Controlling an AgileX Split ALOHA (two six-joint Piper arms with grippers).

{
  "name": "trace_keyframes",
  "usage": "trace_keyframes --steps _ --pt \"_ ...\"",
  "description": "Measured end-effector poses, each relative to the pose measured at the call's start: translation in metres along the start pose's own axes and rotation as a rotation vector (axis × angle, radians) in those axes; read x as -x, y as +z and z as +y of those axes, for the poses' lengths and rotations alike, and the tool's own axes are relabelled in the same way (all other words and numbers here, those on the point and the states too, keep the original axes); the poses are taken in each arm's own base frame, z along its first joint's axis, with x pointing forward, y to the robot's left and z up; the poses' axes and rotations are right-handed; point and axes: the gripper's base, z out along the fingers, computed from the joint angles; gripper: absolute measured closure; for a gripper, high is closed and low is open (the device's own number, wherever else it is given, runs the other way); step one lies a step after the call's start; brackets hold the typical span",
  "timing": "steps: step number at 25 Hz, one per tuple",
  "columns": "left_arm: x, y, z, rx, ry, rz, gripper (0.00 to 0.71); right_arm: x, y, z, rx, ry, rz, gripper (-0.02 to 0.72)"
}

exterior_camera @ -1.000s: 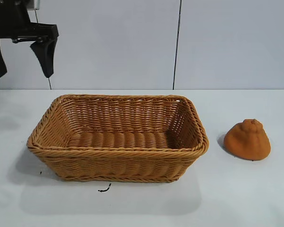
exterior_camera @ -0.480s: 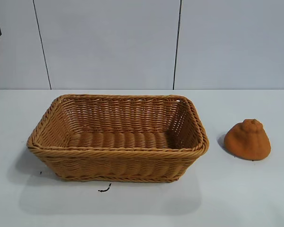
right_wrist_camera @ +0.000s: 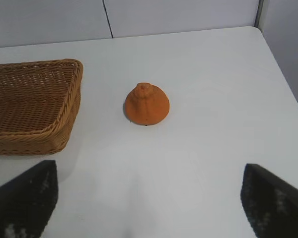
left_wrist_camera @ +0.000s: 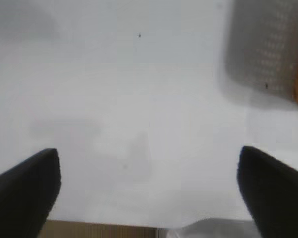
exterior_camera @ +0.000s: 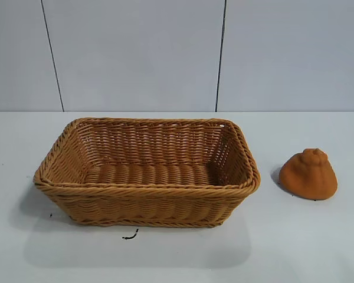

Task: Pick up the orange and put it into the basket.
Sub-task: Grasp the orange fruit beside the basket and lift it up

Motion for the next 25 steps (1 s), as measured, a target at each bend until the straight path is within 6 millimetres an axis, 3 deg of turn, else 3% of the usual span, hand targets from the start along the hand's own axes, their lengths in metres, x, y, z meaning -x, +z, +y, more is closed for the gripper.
trace_keyframes --steps 4,10,19,25 --pt "-0.048 -0.003 0.002 -0.008 -0.002 -0.132 0.016 0.000 0.000 0.000 0.000 0.000 0.000 0.010" --pt "-0.111 0.008 -0.001 -0.081 -0.013 -0.304 0.016 0.000 0.000 0.000 0.000 0.000 -0.001 0.010" --pt "-0.159 -0.018 -0.001 -0.132 -0.011 -0.644 0.016 0.002 -0.002 0.000 0.000 0.000 -0.014 0.010" --pt "-0.184 -0.025 0.001 -0.136 -0.007 -0.811 0.016 0.032 0.003 0.001 -0.002 0.003 0.041 0.010"
